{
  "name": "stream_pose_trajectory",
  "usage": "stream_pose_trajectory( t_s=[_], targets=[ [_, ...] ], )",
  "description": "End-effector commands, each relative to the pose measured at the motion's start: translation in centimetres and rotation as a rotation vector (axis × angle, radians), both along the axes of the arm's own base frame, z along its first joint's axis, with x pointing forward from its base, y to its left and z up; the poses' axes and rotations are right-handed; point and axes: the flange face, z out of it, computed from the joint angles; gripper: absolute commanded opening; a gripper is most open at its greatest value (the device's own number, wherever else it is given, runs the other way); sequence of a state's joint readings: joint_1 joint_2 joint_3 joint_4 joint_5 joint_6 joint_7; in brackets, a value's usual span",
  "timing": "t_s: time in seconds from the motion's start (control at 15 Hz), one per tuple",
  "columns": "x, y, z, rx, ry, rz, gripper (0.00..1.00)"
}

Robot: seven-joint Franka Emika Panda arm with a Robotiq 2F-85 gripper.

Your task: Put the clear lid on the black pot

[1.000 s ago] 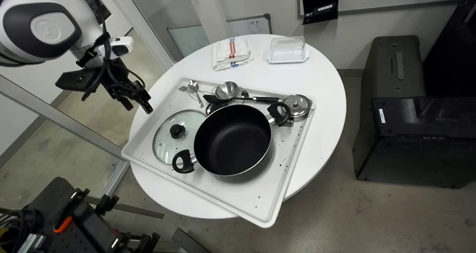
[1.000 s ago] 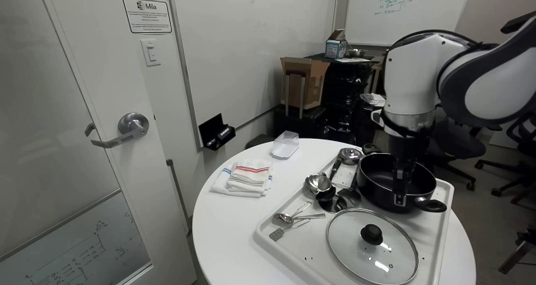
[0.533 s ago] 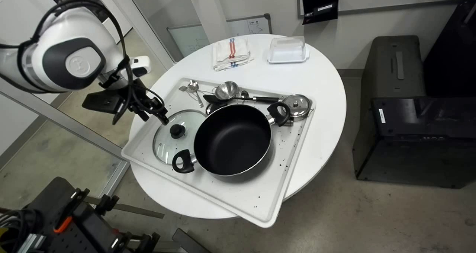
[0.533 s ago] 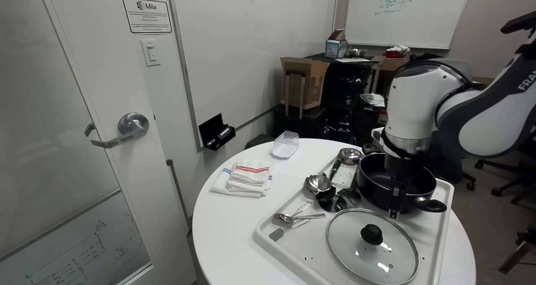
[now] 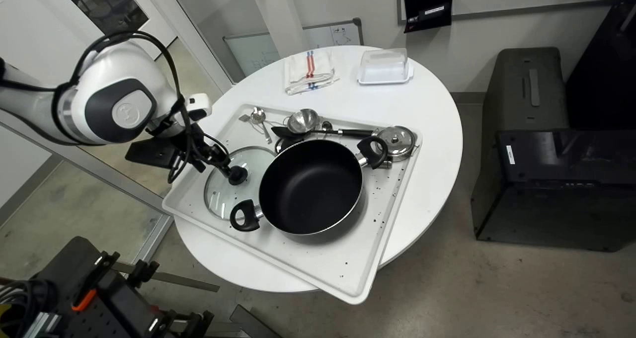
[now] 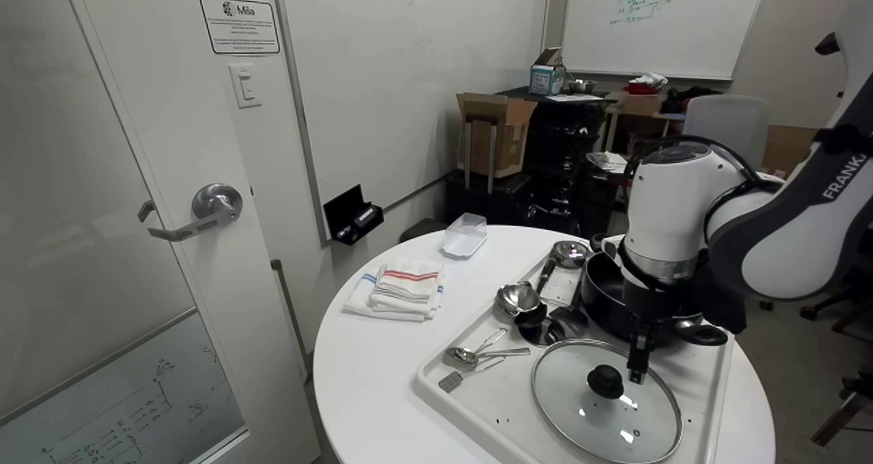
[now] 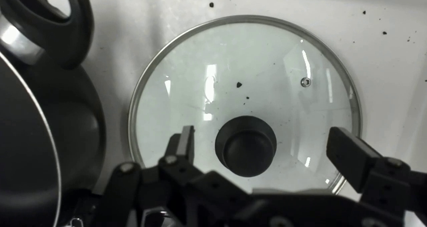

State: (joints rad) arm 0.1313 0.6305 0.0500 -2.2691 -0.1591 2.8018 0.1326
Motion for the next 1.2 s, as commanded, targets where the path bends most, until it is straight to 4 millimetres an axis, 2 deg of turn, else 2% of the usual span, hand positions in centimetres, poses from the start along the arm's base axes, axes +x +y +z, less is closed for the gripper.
stream_pose_trajectory(
  t_s=[0.0, 0.4, 0.73, 0.8, 0.87, 0.93, 1.13],
  targets=[
    [1.0, 0.7, -2.1, 0.008, -0.027, 0.016, 1.00],
    [1.8, 1.4, -5.1, -0.007, -0.025, 0.025, 1.00],
    [2.5, 1.6, -6.5, -0.009, -0.038, 0.023, 0.98],
    [2.6, 1.7, -6.7, -0.008, -0.039, 0.022, 0.73],
    [2.7, 1.7, -6.7, -0.006, -0.041, 0.022, 0.73],
    [2.8, 1.8, -6.8, -0.004, -0.043, 0.023, 0.69],
    [3.1, 1.8, -6.7, 0.000, -0.048, 0.021, 0.45]
  ],
)
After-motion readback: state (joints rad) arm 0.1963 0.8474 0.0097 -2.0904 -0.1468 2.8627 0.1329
